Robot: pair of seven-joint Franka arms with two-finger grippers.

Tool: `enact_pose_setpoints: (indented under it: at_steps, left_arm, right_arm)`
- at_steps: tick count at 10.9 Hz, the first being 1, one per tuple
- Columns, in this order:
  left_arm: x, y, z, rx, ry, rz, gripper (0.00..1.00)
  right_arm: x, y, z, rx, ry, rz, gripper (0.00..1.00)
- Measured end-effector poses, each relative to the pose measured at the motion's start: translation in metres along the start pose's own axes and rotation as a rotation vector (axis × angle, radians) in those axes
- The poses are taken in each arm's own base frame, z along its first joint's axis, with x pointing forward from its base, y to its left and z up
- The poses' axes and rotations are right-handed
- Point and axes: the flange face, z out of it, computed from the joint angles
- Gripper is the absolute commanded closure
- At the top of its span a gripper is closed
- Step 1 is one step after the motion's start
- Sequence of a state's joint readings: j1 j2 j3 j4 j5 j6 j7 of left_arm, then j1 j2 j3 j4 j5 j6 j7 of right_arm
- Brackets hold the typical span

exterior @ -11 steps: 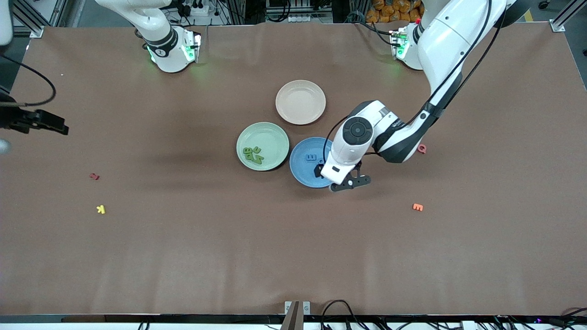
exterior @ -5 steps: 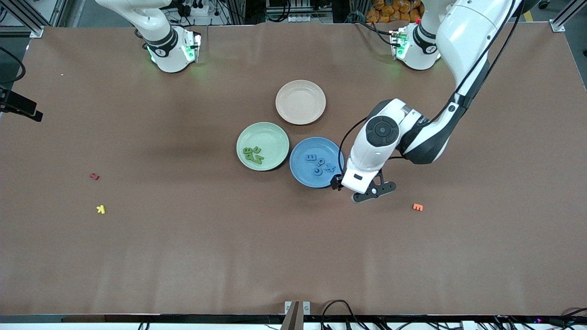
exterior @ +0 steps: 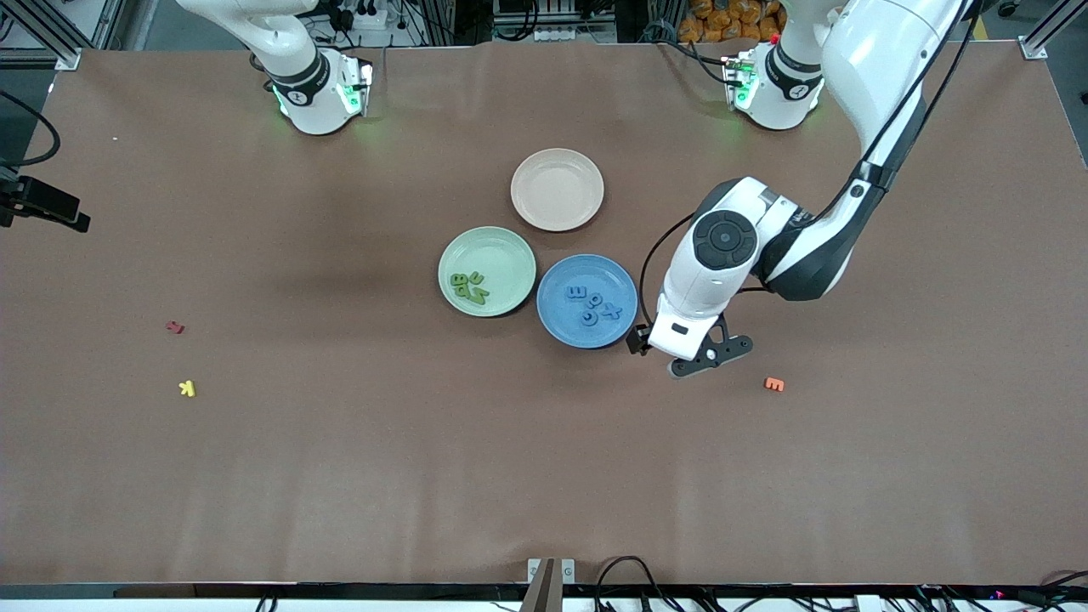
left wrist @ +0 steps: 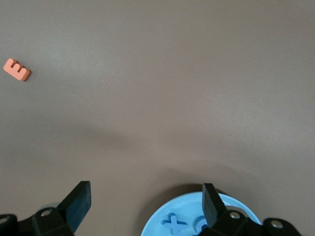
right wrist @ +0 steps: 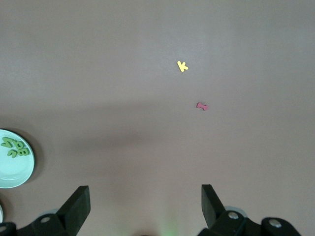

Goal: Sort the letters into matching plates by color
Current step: 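Raise the left gripper away from the blue plate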

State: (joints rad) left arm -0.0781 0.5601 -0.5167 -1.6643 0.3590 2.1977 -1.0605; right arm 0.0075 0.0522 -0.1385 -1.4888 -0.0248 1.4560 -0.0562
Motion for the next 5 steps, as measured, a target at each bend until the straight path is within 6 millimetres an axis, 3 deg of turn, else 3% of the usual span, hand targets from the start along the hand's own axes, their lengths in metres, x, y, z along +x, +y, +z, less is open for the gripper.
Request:
enact_pose_setpoints:
  at_steps: [5]
  left_arm:
    - [0.002, 0.002, -0.012, -0.011, 0.016, -0.001, 0.00]
  right_arm:
    - [0.003, -0.028, 0.000, -0.004, 0.008, 0.016, 0.00]
